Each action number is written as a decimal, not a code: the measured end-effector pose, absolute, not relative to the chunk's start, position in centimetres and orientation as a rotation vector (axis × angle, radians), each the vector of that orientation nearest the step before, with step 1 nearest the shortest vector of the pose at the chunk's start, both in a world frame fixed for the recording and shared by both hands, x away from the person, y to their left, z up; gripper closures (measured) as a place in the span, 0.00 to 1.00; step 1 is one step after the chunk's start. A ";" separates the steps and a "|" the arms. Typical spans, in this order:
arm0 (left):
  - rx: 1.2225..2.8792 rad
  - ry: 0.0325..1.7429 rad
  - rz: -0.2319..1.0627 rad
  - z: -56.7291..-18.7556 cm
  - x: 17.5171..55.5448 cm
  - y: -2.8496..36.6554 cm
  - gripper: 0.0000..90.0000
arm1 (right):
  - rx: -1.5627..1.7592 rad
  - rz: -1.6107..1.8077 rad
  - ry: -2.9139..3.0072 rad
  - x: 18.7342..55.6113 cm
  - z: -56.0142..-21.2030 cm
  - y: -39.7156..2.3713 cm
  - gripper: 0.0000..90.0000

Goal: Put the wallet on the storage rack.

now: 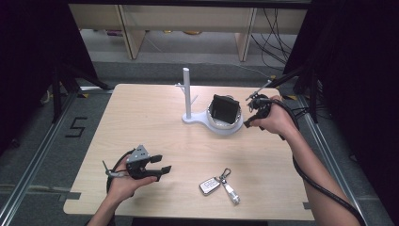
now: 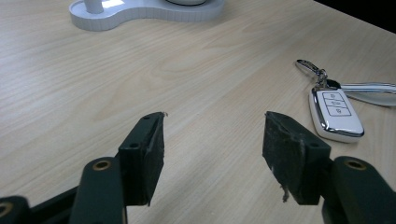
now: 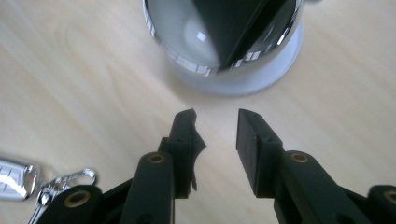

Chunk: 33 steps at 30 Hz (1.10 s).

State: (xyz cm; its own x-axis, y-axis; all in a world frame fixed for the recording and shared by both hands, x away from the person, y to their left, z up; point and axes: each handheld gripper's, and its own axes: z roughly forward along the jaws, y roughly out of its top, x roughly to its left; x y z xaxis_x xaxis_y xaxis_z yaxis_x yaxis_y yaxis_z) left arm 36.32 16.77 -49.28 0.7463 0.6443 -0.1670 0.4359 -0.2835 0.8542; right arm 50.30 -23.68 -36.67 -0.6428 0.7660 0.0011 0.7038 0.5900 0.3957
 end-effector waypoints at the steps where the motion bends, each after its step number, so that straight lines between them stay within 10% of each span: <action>1: 1.929 0.820 0.251 -49.3 36.3 16.7 0.45 | 1.252 0.542 2.666 50.0 -37.3 -23.9 0.76; 16: 1.991 0.728 0.157 -48.9 36.4 13.6 0.60 | 1.078 0.356 2.967 45.1 -42.7 -22.2 0.76; 33: 1.990 0.719 0.149 -49.5 36.3 13.1 0.55 | 0.907 0.325 3.075 43.5 -44.9 -20.6 0.65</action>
State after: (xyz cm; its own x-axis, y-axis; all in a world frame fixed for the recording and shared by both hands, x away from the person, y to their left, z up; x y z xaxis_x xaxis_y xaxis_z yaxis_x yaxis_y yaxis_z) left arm 36.31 13.07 -49.49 0.8175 0.5443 -0.1880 0.4242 -0.3485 0.8358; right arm 43.49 -20.65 -44.90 -0.8384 0.5283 0.1342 0.5447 0.8214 0.1692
